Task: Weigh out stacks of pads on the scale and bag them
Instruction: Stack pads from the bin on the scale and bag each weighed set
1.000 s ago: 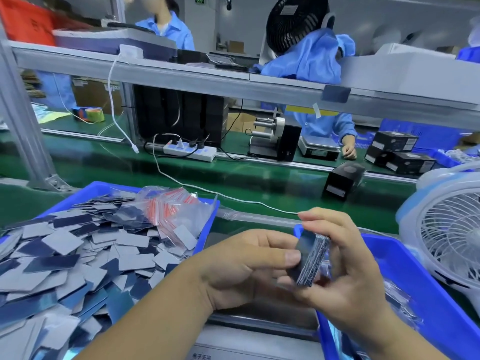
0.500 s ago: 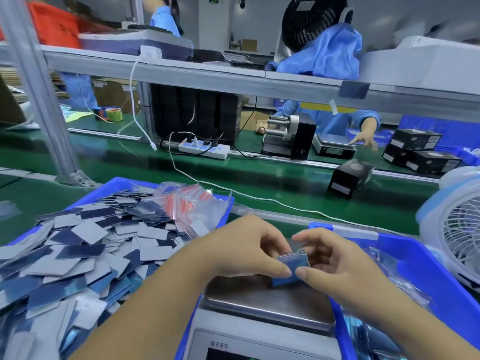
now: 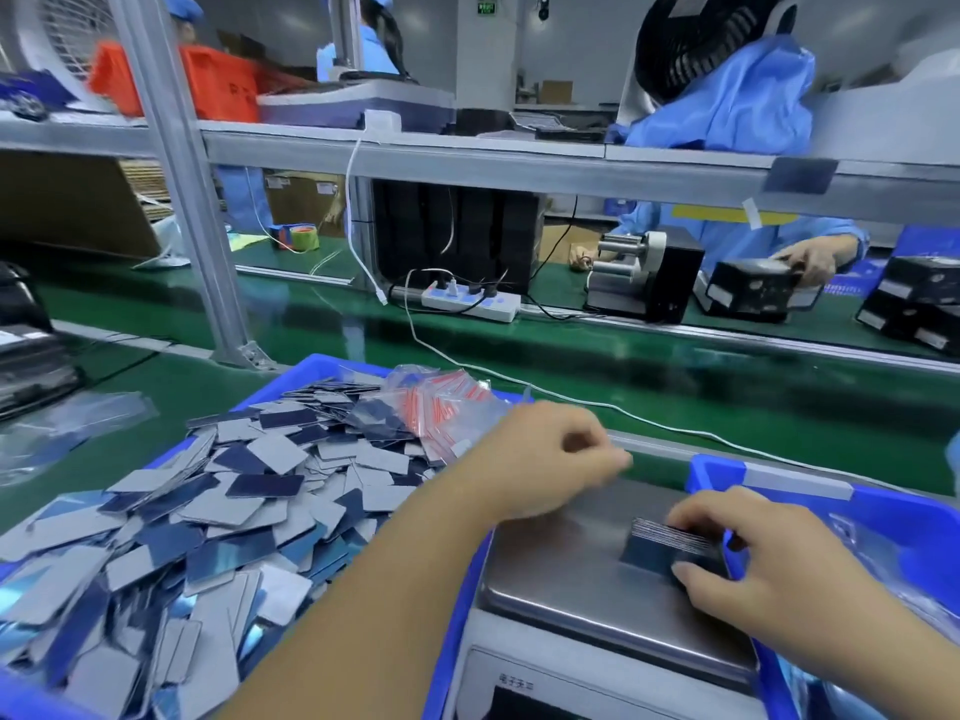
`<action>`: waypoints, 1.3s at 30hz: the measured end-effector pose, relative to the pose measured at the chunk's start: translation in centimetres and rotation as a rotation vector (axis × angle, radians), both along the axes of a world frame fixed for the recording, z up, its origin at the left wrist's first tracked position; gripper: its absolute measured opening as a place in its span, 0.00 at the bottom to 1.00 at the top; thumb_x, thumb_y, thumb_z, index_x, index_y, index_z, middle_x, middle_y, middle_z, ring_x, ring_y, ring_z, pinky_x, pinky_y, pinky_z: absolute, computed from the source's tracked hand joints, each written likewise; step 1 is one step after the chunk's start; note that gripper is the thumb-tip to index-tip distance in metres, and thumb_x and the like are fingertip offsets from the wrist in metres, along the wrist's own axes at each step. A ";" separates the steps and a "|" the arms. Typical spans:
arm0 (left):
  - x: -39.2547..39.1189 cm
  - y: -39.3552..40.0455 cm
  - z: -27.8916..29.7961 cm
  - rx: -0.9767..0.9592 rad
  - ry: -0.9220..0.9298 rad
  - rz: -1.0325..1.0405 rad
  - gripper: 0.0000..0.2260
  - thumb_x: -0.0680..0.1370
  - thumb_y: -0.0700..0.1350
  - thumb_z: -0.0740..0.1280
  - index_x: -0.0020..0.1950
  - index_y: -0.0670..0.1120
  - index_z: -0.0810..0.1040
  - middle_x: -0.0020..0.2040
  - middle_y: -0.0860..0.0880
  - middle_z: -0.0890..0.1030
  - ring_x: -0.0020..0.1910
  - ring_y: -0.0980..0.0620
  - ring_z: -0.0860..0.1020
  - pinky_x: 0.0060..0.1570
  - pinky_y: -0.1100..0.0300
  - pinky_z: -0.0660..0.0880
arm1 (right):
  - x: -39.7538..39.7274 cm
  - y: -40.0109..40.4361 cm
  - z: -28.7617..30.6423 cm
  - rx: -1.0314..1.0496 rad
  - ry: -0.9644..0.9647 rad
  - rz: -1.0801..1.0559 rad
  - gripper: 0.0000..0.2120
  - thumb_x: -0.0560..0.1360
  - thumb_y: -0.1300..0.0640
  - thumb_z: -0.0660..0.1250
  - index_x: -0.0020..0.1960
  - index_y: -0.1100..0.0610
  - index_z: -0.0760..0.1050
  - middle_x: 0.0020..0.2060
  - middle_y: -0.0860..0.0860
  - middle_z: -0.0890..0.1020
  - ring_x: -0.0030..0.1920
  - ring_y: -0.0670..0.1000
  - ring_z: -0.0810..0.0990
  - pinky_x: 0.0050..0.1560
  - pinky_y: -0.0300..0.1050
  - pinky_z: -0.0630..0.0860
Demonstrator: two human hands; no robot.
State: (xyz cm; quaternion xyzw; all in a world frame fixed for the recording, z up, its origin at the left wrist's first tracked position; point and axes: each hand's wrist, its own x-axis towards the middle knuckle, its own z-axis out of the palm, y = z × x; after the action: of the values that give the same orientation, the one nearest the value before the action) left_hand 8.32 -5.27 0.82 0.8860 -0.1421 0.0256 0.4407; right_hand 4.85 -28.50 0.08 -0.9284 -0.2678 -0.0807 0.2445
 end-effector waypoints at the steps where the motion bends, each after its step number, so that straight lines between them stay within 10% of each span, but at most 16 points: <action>1: 0.7 1.0 -0.1 0.020 -0.031 0.118 0.11 0.77 0.51 0.68 0.39 0.46 0.80 0.34 0.52 0.81 0.29 0.60 0.74 0.32 0.65 0.70 | -0.1 0.0 0.0 0.001 0.004 0.000 0.17 0.65 0.54 0.77 0.41 0.33 0.76 0.37 0.40 0.80 0.46 0.39 0.75 0.46 0.30 0.69; 5: 2.8 4.6 -2.0 0.202 0.018 0.609 0.08 0.77 0.42 0.61 0.40 0.45 0.76 0.34 0.49 0.75 0.36 0.46 0.73 0.34 0.57 0.69 | -0.4 0.3 0.3 -0.015 0.009 0.002 0.18 0.66 0.57 0.77 0.39 0.35 0.75 0.42 0.30 0.79 0.46 0.36 0.76 0.46 0.26 0.68; 10: 3.5 5.9 -4.1 0.445 0.185 0.700 0.13 0.76 0.46 0.68 0.60 0.48 0.77 0.58 0.46 0.77 0.53 0.43 0.78 0.44 0.56 0.72 | -0.8 0.7 0.8 -0.023 0.009 0.030 0.21 0.68 0.59 0.75 0.40 0.32 0.73 0.46 0.22 0.74 0.49 0.32 0.73 0.48 0.23 0.67; 19: 3.4 5.9 -3.2 0.297 0.166 0.730 0.05 0.75 0.41 0.65 0.39 0.44 0.78 0.37 0.44 0.79 0.40 0.43 0.79 0.33 0.60 0.69 | -0.7 0.5 0.7 -0.008 0.051 0.030 0.17 0.69 0.59 0.75 0.42 0.35 0.76 0.45 0.25 0.76 0.48 0.35 0.75 0.47 0.26 0.68; 27: 3.2 6.1 -2.7 0.242 0.096 0.757 0.16 0.76 0.37 0.63 0.59 0.51 0.82 0.55 0.47 0.82 0.51 0.44 0.79 0.43 0.58 0.73 | -0.6 0.4 0.6 0.003 0.071 0.022 0.18 0.68 0.59 0.76 0.42 0.35 0.76 0.45 0.25 0.77 0.48 0.33 0.76 0.47 0.24 0.68; 33: 2.9 6.1 -2.4 0.237 0.139 0.770 0.07 0.71 0.35 0.60 0.36 0.45 0.70 0.34 0.47 0.72 0.31 0.48 0.69 0.29 0.61 0.64 | -0.6 0.3 0.4 0.028 0.088 0.012 0.18 0.69 0.58 0.76 0.43 0.36 0.76 0.44 0.24 0.77 0.48 0.34 0.76 0.47 0.24 0.68; 39: 2.5 5.7 -1.2 0.016 -0.045 0.807 0.11 0.73 0.38 0.59 0.36 0.53 0.73 0.33 0.54 0.74 0.33 0.50 0.73 0.29 0.62 0.65 | -0.6 0.3 0.5 0.015 0.082 0.026 0.16 0.69 0.58 0.75 0.45 0.37 0.77 0.45 0.24 0.77 0.48 0.33 0.76 0.47 0.24 0.68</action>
State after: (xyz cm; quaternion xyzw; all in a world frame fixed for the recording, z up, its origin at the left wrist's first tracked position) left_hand 10.79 0.46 -0.34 0.8732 0.2073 0.2149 0.3851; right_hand 4.26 -28.17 0.62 -0.9256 -0.2690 -0.0412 0.2631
